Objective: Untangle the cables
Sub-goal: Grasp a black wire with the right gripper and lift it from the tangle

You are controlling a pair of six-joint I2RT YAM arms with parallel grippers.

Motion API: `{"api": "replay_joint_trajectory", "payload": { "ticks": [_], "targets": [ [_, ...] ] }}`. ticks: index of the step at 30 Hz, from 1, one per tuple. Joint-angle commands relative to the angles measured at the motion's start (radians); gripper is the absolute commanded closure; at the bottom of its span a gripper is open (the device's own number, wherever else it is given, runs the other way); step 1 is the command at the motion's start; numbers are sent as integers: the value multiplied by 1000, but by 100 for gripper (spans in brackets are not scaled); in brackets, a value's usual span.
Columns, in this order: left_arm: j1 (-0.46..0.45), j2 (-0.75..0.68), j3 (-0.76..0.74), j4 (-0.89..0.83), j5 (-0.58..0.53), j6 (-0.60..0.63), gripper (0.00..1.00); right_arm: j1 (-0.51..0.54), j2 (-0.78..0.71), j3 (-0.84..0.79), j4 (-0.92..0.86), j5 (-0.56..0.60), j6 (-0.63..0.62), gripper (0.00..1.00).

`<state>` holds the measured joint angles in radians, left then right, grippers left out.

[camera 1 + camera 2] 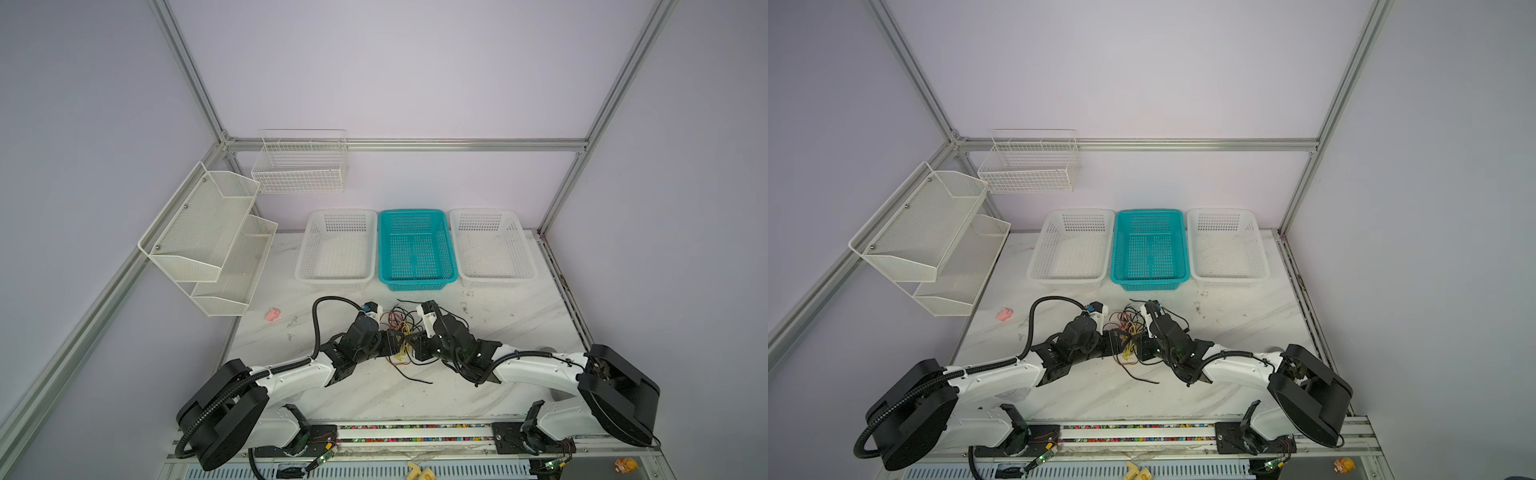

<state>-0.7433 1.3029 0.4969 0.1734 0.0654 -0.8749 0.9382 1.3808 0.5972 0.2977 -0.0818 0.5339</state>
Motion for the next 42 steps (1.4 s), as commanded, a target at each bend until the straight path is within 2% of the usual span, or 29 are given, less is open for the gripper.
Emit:
{"api": "replay_joint_trajectory", "payload": {
  "ticks": [1,4,8,12,16,19,24,32,36,40,42],
  "targets": [
    [3,-2,-48,12,-19,-1,49,9,-87,6,19,-39,-2,100],
    [4,-8,-57,13,-22,7,62,10,-136,18,-36,-19,-7,100],
    [4,-24,-64,-22,-43,23,80,9,-199,44,-153,83,-9,100],
    [6,-51,-82,-35,-62,29,99,7,-234,53,-211,92,8,100],
    [5,-71,-83,-69,-77,45,100,7,-269,52,-236,91,24,100],
    [6,-92,-86,-87,-85,51,100,7,-290,55,-273,114,32,93],
    [6,-118,-99,-77,-78,55,100,7,-272,68,-295,71,29,72],
    [6,-213,-122,-48,-33,62,100,8,-254,109,-330,63,23,60],
    [6,-291,-130,-32,-2,49,100,7,-207,117,-341,82,19,59],
    [7,-393,-98,-46,4,22,100,7,-185,115,-275,-35,-72,53],
    [7,-440,-48,-94,-7,23,100,9,-193,110,-253,-54,-103,51]
  ]
}}
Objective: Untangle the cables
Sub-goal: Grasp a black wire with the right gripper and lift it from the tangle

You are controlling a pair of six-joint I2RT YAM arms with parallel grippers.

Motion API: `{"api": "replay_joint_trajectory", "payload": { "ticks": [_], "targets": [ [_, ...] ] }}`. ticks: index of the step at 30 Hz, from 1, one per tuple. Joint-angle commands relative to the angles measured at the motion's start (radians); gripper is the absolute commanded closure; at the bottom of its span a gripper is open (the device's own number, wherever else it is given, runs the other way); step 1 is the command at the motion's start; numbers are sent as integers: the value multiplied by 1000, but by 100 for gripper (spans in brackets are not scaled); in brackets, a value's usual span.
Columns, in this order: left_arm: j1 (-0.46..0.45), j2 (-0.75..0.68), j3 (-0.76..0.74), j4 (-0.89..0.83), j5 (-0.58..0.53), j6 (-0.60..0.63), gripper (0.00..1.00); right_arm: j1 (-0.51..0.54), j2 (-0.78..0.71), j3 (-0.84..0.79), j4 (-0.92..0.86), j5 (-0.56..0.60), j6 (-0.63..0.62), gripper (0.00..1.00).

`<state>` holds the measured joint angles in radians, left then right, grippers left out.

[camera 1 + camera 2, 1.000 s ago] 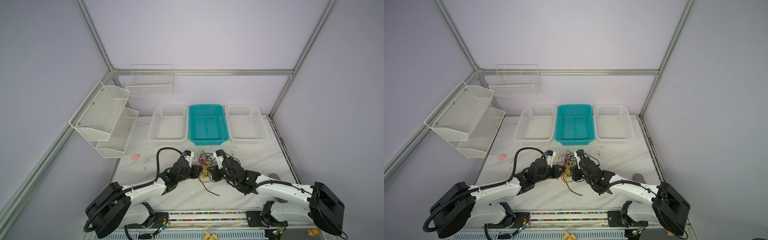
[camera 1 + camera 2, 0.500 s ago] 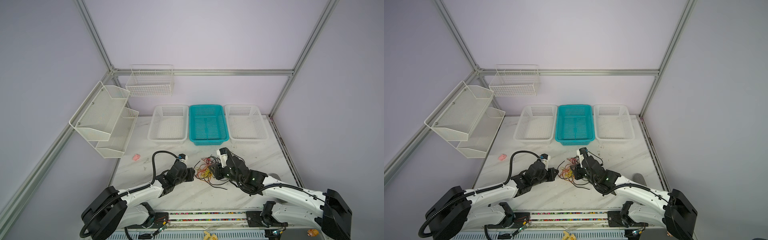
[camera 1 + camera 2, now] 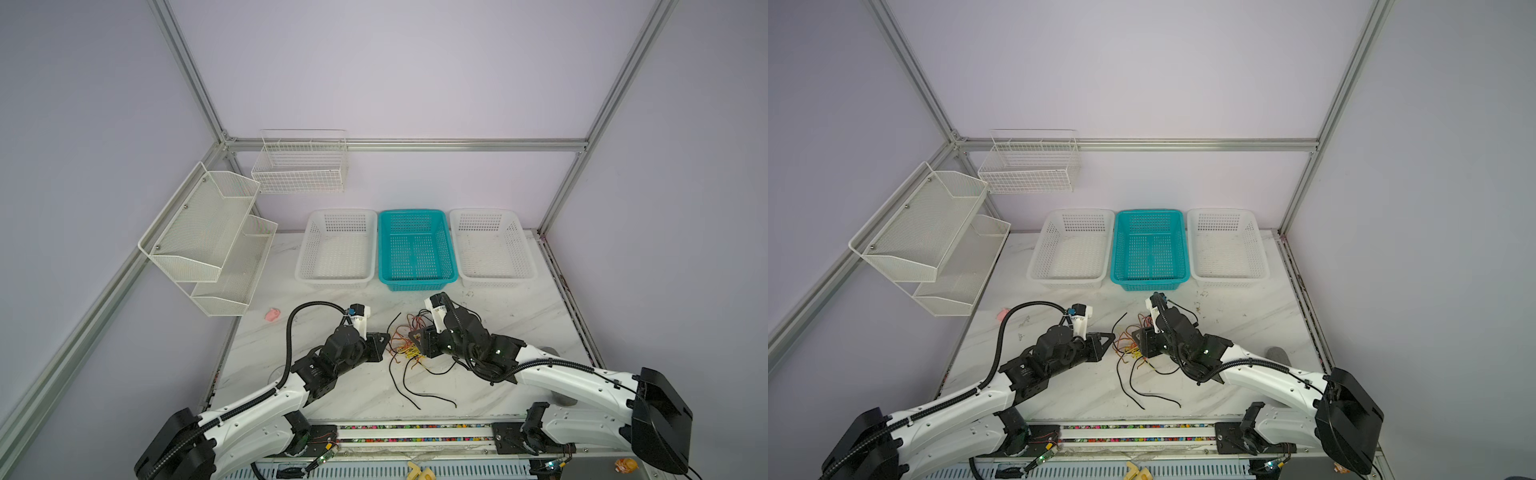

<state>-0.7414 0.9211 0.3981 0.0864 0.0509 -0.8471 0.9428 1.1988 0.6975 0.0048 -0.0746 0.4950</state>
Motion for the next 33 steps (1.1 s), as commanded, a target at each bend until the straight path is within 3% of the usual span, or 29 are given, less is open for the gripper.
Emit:
{"api": "replay_joint_trajectory", "payload": {
  "ticks": [1,9,17,23,28,33],
  "targets": [
    [6,-79,84,-37,6,0,100,5,-23,-1,64,-79,-81,50],
    [5,-94,277,-154,58,-23,100,23,-84,-66,265,-230,-146,46],
    [5,-41,370,-105,116,-99,100,51,-14,-55,374,-207,-188,48],
    [5,-36,395,-102,120,-111,100,64,19,-53,421,-176,-207,64],
    [6,-37,405,-106,121,-107,100,69,47,-50,440,-169,-217,85],
    [5,-41,390,-97,115,-112,100,77,44,-52,469,-166,-229,94]
  ]
}}
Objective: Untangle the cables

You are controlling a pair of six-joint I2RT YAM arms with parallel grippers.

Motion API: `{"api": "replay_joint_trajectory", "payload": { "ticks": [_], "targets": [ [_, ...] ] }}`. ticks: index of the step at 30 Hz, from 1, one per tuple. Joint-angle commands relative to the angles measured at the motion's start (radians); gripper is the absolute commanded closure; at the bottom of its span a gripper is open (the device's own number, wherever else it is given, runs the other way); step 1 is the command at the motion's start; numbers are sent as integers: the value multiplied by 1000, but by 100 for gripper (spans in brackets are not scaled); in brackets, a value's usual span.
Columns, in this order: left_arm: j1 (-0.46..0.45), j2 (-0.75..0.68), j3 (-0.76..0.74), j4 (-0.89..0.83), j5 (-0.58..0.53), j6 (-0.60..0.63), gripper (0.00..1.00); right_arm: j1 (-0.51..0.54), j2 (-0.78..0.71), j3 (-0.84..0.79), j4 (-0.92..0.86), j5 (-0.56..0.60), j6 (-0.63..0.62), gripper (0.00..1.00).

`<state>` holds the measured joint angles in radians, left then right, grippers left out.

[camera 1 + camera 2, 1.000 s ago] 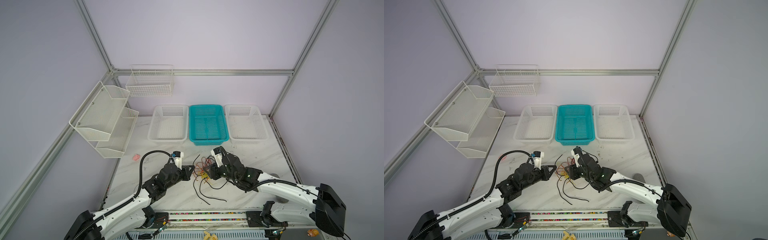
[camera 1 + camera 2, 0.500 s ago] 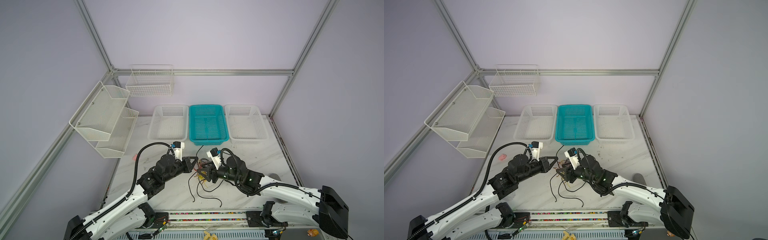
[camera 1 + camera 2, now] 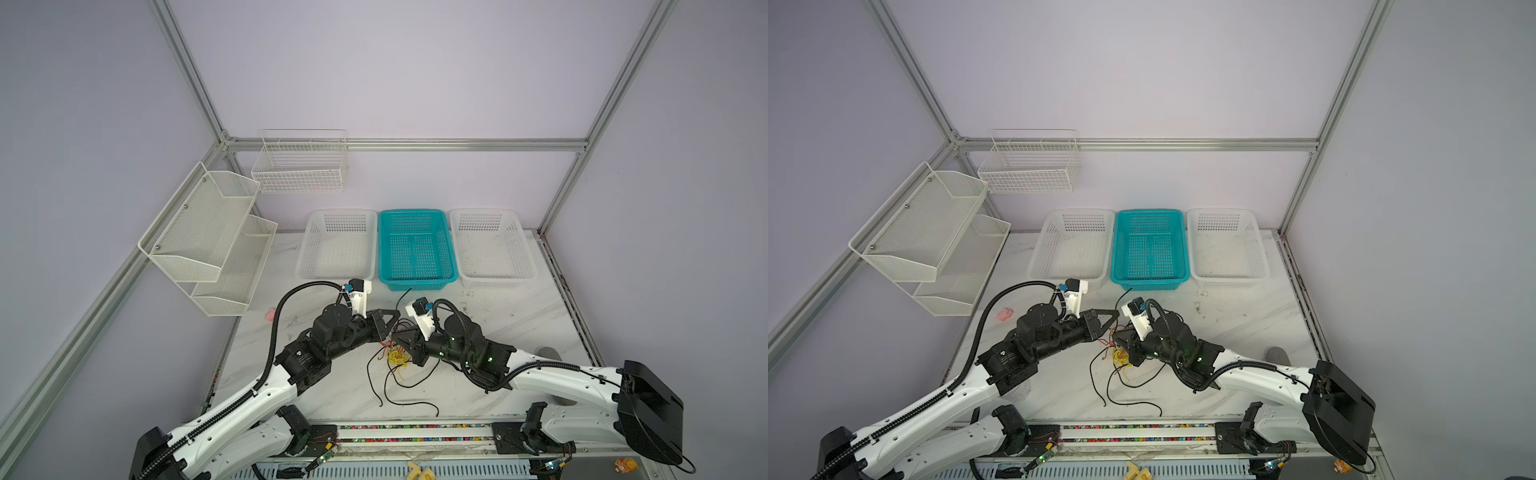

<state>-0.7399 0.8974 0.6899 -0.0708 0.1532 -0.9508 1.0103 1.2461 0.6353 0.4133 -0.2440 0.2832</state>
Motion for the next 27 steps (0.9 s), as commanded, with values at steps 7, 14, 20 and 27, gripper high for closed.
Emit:
{"api": "replay_joint_trajectory", "payload": {
  "ticks": [7,14,20,27],
  "targets": [
    [5,-29,85,53,-14,-2,100,19,-31,-21,111,-3,-22,100],
    [12,-76,77,-28,-79,52,40,19,-130,-37,87,77,-29,100],
    [15,-117,18,-89,-109,74,24,19,-234,15,14,138,-39,100],
    [16,-98,-120,86,7,3,19,19,-229,122,-68,140,-48,100]
  ]
}}
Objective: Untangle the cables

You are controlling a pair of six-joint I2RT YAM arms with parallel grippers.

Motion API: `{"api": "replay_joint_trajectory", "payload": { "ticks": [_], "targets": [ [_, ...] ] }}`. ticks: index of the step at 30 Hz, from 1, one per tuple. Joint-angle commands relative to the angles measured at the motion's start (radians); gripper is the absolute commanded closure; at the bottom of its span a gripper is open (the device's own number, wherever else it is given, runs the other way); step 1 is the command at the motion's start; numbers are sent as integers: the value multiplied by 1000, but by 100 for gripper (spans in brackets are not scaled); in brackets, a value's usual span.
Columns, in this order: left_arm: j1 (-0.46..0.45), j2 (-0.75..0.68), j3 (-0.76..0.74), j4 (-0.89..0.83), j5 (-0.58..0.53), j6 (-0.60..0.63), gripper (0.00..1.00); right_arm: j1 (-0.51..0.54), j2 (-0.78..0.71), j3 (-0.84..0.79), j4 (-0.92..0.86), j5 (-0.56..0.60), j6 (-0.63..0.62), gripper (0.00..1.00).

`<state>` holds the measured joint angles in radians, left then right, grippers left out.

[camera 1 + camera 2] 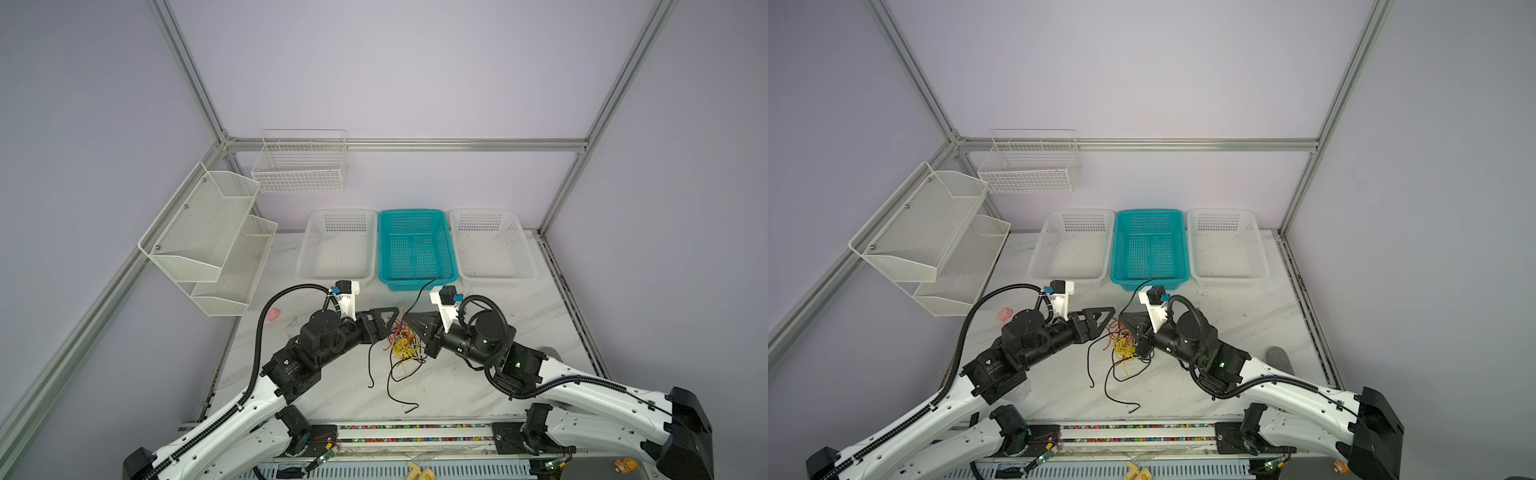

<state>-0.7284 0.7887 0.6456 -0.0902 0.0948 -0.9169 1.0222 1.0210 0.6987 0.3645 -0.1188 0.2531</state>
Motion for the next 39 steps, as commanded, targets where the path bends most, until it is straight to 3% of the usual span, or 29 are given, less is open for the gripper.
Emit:
{"api": "replay_joint_trajectory", "payload": {
  "ticks": [1,7,15,24,31,39],
  "targets": [
    [5,19,-86,129,81,-37,19,7,-2,67,-22,16,-14,100],
    [4,93,-132,255,183,-56,23,7,-2,137,-67,45,4,100],
    [3,205,-181,386,246,-73,38,7,7,237,-137,75,12,100],
    [3,291,-213,366,206,-32,37,7,-3,457,-324,244,-66,100],
    [3,372,-215,359,191,5,27,3,53,672,-486,367,-122,100],
    [4,441,-203,361,196,44,21,-2,107,916,-610,400,-166,100]
  ]
}}
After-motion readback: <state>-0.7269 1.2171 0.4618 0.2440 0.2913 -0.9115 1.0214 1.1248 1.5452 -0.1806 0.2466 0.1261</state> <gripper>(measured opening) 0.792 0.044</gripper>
